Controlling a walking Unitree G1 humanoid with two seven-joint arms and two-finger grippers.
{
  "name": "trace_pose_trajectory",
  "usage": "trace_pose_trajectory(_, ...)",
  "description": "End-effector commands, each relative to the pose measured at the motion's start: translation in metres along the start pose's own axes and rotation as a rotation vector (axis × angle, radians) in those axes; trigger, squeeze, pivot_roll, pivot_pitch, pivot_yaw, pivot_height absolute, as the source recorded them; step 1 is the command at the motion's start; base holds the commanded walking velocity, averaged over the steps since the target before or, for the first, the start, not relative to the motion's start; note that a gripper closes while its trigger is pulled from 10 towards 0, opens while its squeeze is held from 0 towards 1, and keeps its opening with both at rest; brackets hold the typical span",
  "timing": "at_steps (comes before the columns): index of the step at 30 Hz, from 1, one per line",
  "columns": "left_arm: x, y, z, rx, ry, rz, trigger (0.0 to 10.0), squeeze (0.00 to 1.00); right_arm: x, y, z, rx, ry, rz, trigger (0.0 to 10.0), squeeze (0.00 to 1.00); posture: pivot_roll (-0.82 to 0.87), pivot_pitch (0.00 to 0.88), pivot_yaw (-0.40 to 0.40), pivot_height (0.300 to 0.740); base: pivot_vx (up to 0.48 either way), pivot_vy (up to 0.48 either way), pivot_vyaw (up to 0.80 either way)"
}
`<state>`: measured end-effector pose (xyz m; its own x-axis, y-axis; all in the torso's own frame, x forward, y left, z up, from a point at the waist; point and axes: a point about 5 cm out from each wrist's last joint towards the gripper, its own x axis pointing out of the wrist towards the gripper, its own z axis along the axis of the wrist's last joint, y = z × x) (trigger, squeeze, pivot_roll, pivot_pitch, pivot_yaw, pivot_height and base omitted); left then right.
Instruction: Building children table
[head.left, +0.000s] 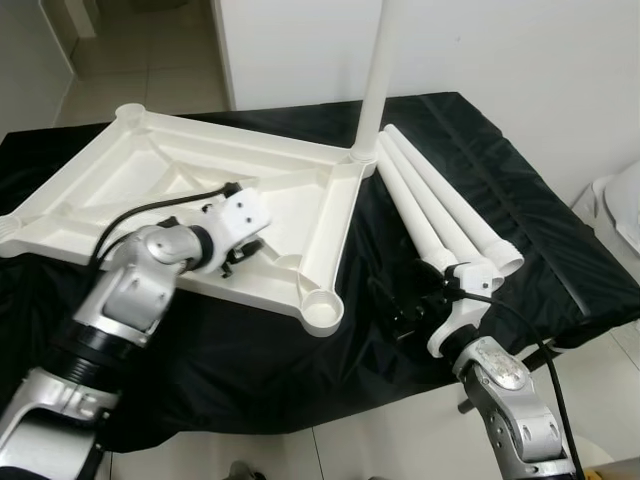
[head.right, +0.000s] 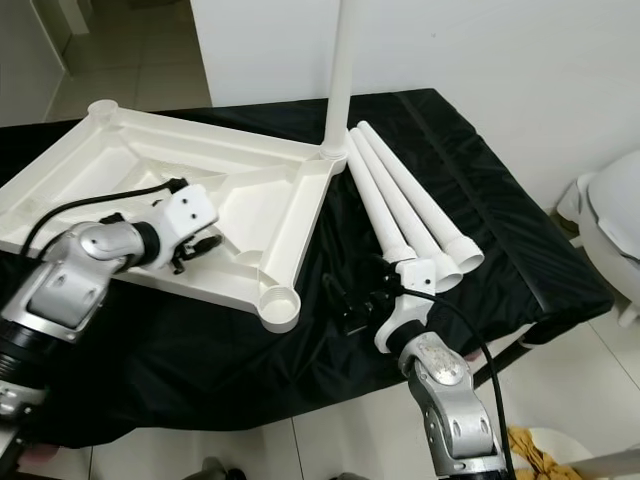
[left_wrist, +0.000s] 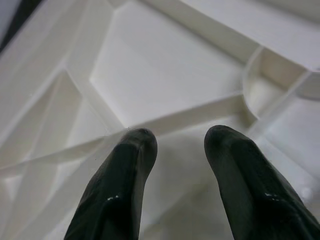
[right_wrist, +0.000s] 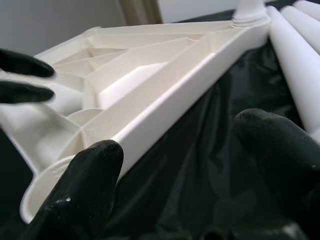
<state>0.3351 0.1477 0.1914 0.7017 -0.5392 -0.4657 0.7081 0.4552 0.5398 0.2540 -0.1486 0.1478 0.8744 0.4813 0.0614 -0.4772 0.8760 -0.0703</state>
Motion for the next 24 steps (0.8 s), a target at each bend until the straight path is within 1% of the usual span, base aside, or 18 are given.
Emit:
trace_pose_trajectory(1,0.001,-0.002,0.000,-0.014,-0.025,-0.046,10.0,0.00,-0.002,0.003,-0.001,0.011,0.007,0.025,10.0,0.00,-0.12,0.074,0.024,0.740,0.000,0.000,0.00)
trace_pose_trajectory(3,0.002,-0.003,0.000,-0.021,-0.034,-0.066,10.0,0.00,-0.002,0.003,-0.001,0.005,0.011,0.024,10.0,0.00,-0.12,0.076,0.025,0.740,0.000,0.000,0.00)
trace_pose_trajectory(5,0.004,-0.003,-0.004,-0.067,-0.051,-0.113,10.0,0.00,-0.005,0.002,-0.001,-0.001,0.017,0.024,10.0,0.00,-0.13,0.080,0.026,0.740,0.000,0.000,0.00)
trace_pose_trajectory(6,0.005,0.000,-0.007,-0.091,-0.052,-0.122,10.0,0.00,-0.007,0.002,-0.002,-0.007,0.023,0.027,10.0,0.00,-0.13,0.082,0.027,0.740,0.000,0.000,0.00)
trace_pose_trajectory(7,0.005,0.000,-0.007,-0.091,-0.052,-0.122,10.0,0.00,-0.007,0.002,-0.002,-0.007,0.023,0.027,10.0,0.00,-0.13,0.082,0.027,0.740,0.000,0.000,0.00)
trace_pose_trajectory(9,0.007,0.007,-0.011,-0.123,-0.049,-0.114,10.0,0.00,-0.009,0.001,-0.003,-0.020,0.031,0.030,10.0,0.00,-0.13,0.082,0.028,0.740,0.000,0.000,0.00)
trace_pose_trajectory(10,0.008,0.012,-0.012,-0.145,-0.049,-0.105,10.0,1.00,-0.010,0.001,-0.004,-0.023,0.034,0.031,10.0,0.00,-0.13,0.083,0.028,0.740,0.000,0.000,0.00)
trace_pose_trajectory(12,0.009,0.015,-0.013,-0.157,-0.053,-0.103,10.0,1.00,-0.011,0.001,-0.004,-0.024,0.035,0.032,10.0,0.00,-0.13,0.082,0.028,0.740,0.000,0.000,0.00)
trace_pose_trajectory(13,0.011,0.017,-0.014,-0.150,-0.046,-0.099,10.0,1.00,-0.011,0.001,-0.004,-0.024,0.037,0.033,10.0,0.00,-0.13,0.081,0.030,0.740,0.000,0.000,0.00)
trace_pose_trajectory(15,0.015,0.019,-0.019,-0.135,0.000,-0.095,10.0,1.00,-0.012,0.001,-0.005,-0.022,0.041,0.034,10.0,0.00,-0.13,0.079,0.029,0.740,0.000,0.000,0.00)
trace_pose_trajectory(16,0.015,0.019,-0.019,-0.135,0.000,-0.095,10.0,1.00,-0.012,0.001,-0.005,-0.022,0.041,0.034,10.0,0.00,-0.13,0.079,0.029,0.740,0.000,0.000,0.00)
trace_pose_trajectory(17,0.019,0.021,-0.024,-0.129,0.038,-0.091,10.0,0.00,-0.012,0.001,-0.005,-0.023,0.042,0.034,10.0,0.00,-0.13,0.076,0.031,0.740,0.000,0.000,0.00)
trace_pose_trajectory(18,0.020,0.021,-0.026,-0.127,0.054,-0.089,10.0,0.00,-0.012,0.002,-0.005,-0.024,0.042,0.034,10.0,0.00,-0.13,0.076,0.031,0.740,0.000,0.000,0.00)
trace_pose_trajectory(21,0.021,0.021,-0.027,-0.109,0.060,-0.109,10.0,0.00,-0.012,0.001,-0.005,-0.028,0.043,0.035,10.0,0.00,-0.14,0.073,0.034,0.740,0.000,0.000,0.00)
trace_pose_trajectory(24,0.020,0.026,-0.020,-0.130,0.006,-0.173,10.0,0.00,-0.014,0.000,-0.005,-0.038,0.048,0.031,10.0,0.00,-0.14,0.070,0.038,0.740,0.000,0.000,0.00)
